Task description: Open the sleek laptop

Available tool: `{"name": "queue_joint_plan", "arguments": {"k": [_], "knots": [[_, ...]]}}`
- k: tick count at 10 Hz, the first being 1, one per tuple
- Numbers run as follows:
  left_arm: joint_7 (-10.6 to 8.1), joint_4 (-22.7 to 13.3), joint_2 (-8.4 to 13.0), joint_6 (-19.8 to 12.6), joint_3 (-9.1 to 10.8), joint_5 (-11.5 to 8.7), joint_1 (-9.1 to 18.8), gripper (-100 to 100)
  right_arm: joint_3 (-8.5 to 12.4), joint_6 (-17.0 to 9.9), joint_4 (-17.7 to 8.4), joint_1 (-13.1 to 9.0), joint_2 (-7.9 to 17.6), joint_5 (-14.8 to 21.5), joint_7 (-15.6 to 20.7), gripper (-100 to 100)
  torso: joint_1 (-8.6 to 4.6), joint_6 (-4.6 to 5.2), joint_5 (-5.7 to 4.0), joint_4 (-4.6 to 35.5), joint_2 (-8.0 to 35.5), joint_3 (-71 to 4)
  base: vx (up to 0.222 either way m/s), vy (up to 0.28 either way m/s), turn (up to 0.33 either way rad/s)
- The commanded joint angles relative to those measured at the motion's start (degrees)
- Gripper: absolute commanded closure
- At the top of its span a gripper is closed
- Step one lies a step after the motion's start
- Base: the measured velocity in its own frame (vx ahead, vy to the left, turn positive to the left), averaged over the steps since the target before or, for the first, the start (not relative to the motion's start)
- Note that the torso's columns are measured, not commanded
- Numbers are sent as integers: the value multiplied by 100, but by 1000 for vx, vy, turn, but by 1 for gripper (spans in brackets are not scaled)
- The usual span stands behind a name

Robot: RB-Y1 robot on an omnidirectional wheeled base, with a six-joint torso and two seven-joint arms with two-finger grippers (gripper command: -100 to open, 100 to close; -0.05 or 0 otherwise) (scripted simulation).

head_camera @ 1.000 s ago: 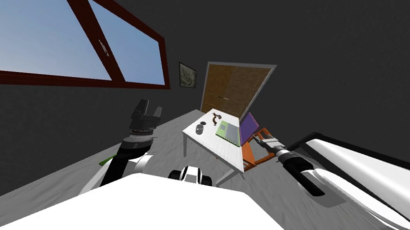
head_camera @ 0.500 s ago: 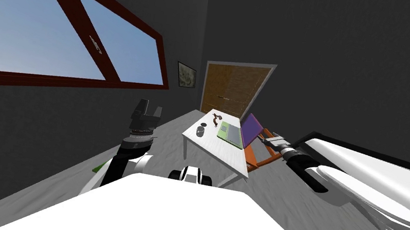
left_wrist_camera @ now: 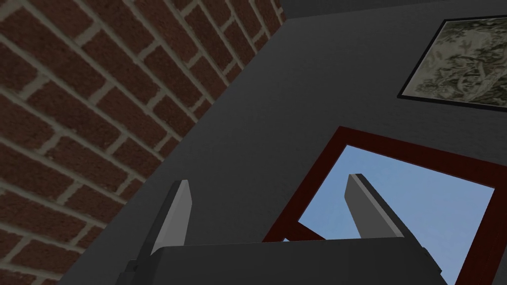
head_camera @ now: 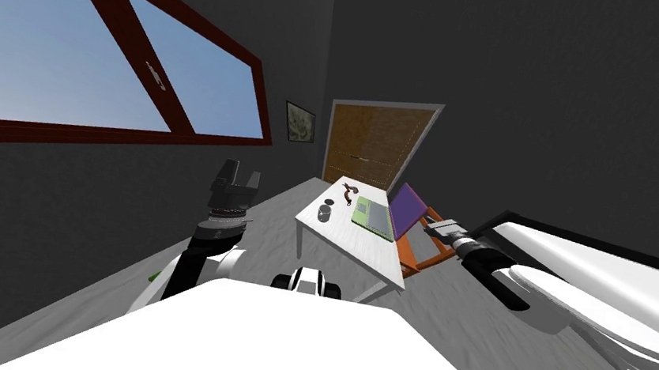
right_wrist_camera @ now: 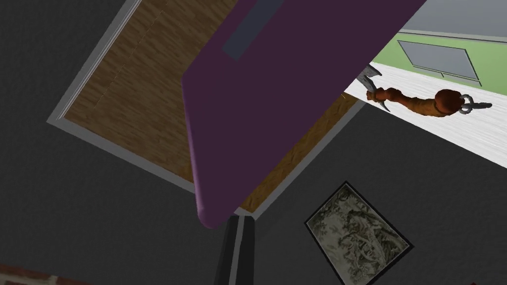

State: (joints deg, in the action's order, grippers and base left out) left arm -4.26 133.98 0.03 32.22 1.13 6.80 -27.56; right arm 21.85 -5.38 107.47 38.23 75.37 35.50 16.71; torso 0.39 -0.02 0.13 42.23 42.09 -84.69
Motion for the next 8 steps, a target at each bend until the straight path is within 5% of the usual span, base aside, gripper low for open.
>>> {"name": "queue_joint_plan", "arguments": {"k": [1,6,7,8], "knots": [[0,0,0,0,0,0,0,0,59,-144,-40,270,340,136,134,100,-11,-1,-3,0,3,0,66,171,-4],[0,0,0,0,0,0,0,0,130,-428,-90,755,959,390,372,100,-45,2,-15,8,26,16,49,133,-8],[0,0,0,0,0,0,0,0,111,-376,-96,677,880,360,336,100,-40,2,-14,5,18,12,24,57,-4],[0,0,1,0,1,0,1,0,13,-359,-150,519,653,443,508,-100,-59,2,-18,6,24,14,-5,10,-72]]}}
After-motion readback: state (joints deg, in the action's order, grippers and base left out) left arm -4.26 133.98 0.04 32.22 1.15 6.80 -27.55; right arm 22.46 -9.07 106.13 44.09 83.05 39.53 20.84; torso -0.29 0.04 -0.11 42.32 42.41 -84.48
